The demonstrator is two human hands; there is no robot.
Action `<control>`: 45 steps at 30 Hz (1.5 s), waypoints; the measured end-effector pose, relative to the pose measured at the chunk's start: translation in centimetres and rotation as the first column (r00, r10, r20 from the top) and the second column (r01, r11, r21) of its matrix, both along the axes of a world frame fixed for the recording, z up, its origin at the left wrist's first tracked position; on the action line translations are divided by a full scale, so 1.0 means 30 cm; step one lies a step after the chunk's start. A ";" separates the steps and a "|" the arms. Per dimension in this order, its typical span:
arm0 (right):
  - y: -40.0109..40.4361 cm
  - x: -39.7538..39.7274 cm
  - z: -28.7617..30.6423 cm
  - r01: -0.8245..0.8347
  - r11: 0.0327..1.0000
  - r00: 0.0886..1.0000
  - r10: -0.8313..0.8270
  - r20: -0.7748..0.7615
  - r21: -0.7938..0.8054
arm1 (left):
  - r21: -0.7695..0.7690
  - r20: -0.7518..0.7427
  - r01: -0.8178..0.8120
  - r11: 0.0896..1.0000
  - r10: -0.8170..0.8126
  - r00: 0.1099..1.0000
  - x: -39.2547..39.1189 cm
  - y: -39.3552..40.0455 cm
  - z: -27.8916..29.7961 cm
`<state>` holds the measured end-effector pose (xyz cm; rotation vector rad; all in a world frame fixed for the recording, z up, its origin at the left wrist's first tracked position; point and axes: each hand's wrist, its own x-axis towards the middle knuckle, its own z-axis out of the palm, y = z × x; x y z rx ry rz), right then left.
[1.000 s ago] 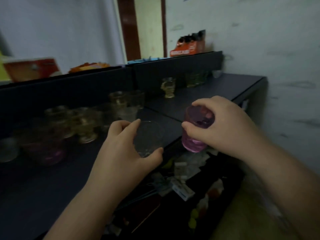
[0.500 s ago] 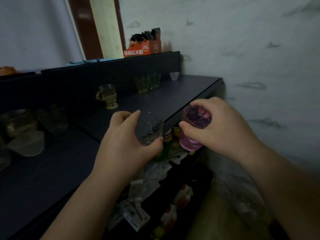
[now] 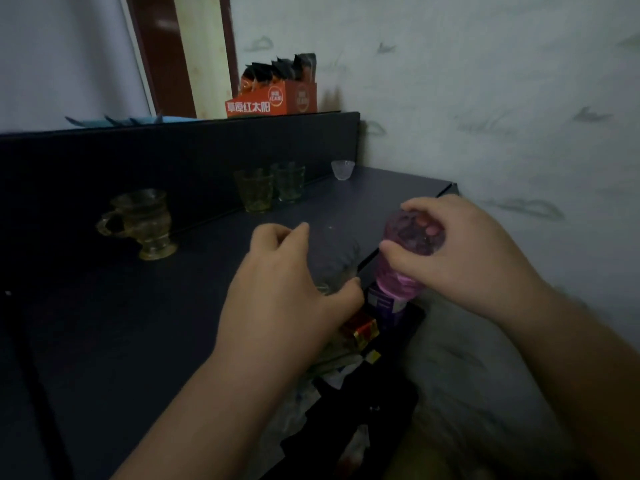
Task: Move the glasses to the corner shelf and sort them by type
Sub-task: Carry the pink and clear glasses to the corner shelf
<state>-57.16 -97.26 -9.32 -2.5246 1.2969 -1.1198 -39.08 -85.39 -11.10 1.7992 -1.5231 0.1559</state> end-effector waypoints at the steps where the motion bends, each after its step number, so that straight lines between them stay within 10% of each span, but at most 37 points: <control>1: -0.041 0.010 -0.001 -0.006 1.000 1.000 0.006 0.007 -0.005 | -0.007 -0.008 -0.020 1.000 0.020 1.000 0.001 -0.022 -0.003; 27: -1.081 0.422 0.035 -0.573 0.819 0.813 0.573 -0.105 0.027 | 0.143 0.078 -0.601 0.786 0.597 0.799 0.166 -0.858 0.073; 45: -1.164 0.606 -0.029 -0.742 0.670 0.665 0.741 -0.098 0.024 | 0.155 0.134 -0.794 0.588 0.784 0.606 0.242 -0.895 0.009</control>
